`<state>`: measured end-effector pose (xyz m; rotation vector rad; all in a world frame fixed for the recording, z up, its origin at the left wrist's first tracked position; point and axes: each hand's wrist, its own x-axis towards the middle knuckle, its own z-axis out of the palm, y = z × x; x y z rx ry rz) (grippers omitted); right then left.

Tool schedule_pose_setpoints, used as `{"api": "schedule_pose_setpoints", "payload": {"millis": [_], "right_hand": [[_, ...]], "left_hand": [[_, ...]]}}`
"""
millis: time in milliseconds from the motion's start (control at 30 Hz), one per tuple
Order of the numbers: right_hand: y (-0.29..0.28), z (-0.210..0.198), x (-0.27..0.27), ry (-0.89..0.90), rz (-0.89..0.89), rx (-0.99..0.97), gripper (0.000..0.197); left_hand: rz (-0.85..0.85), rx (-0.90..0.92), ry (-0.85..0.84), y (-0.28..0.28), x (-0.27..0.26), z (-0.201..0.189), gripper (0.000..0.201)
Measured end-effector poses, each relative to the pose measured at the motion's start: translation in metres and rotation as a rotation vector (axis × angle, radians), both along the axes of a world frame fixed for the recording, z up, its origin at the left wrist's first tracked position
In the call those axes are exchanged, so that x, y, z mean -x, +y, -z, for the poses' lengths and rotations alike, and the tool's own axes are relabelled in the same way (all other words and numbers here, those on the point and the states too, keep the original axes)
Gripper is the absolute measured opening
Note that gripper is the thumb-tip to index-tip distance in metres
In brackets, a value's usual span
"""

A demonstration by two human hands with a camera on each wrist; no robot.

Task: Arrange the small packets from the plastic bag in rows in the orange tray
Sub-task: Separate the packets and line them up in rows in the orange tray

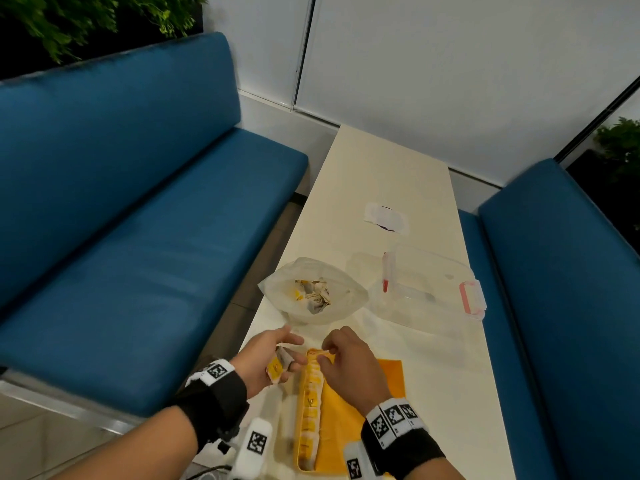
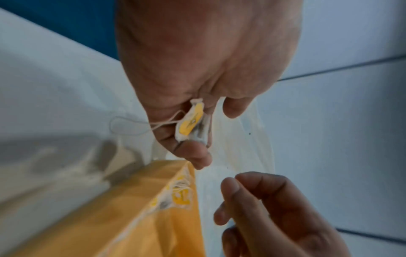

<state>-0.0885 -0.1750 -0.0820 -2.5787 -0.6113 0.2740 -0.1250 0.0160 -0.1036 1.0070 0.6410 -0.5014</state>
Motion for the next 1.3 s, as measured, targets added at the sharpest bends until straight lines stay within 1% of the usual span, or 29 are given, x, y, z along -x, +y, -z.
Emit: {"api": "schedule_pose_setpoints", "payload": {"millis": [67,167,267,400,467,567,700,800,833,900,967,1000,1067,1133,1200,1233,1300], "right_hand": [[0.007,-0.011,0.006,0.022,-0.115,-0.041,0.016],[0.018,-0.015,0.010,0.021,-0.210,-0.042,0.022],[0.024,-0.010,0.011,0.009,-0.246,-0.005,0.031],[0.031,-0.004,0.011,-0.051,-0.237,-0.031,0.022],[0.030,-0.002,0.010,-0.054,-0.213,-0.060,0.022],[0.022,-0.005,0.003,-0.014,-0.188,-0.151,0.025],[0.008,-0.011,-0.011,0.038,-0.155,-0.238,0.016],[0.000,-0.016,-0.017,0.075,-0.151,-0.269,0.019],[-0.002,-0.018,-0.017,0.090,-0.148,-0.289,0.020],[-0.004,-0.020,-0.017,0.132,-0.117,-0.327,0.021],[-0.005,-0.021,-0.017,0.165,-0.025,-0.380,0.024],[-0.006,-0.021,-0.016,0.192,0.056,-0.421,0.025],[-0.009,-0.023,-0.014,0.309,0.227,-0.561,0.026],[-0.010,-0.025,-0.011,0.439,0.308,-0.694,0.025],[-0.010,-0.022,-0.009,0.454,0.329,-0.685,0.018],[-0.009,-0.020,-0.008,0.444,0.345,-0.676,0.013],[-0.008,-0.015,-0.010,0.434,0.399,-0.720,0.005]], "left_hand": [[-0.064,0.127,0.035,0.004,-0.005,-0.005,0.037],[-0.090,0.151,0.007,0.003,-0.012,-0.007,0.029],[-0.100,0.158,-0.045,0.001,-0.014,-0.004,0.032],[-0.080,0.099,-0.090,-0.006,-0.016,-0.003,0.033],[-0.093,0.099,-0.077,-0.006,-0.017,-0.001,0.034],[-0.010,0.133,-0.084,-0.001,-0.015,-0.001,0.037],[0.153,0.167,-0.162,0.005,-0.012,-0.005,0.045],[0.268,0.152,-0.228,0.006,-0.013,-0.004,0.050],[0.315,0.131,-0.250,0.006,-0.014,-0.003,0.047],[0.379,0.073,-0.285,0.005,-0.016,-0.003,0.032],[0.385,0.015,-0.309,0.002,-0.018,-0.001,0.021],[0.364,-0.019,-0.328,0.000,-0.020,0.000,0.020],[0.299,-0.098,-0.381,-0.004,-0.023,0.002,0.017],[0.236,-0.192,-0.425,-0.008,-0.025,0.002,0.009],[0.217,-0.262,-0.462,-0.013,-0.028,0.003,0.009],[0.213,-0.276,-0.475,-0.015,-0.028,0.003,0.010],[0.202,-0.287,-0.496,-0.019,-0.029,0.005,0.009]]}}
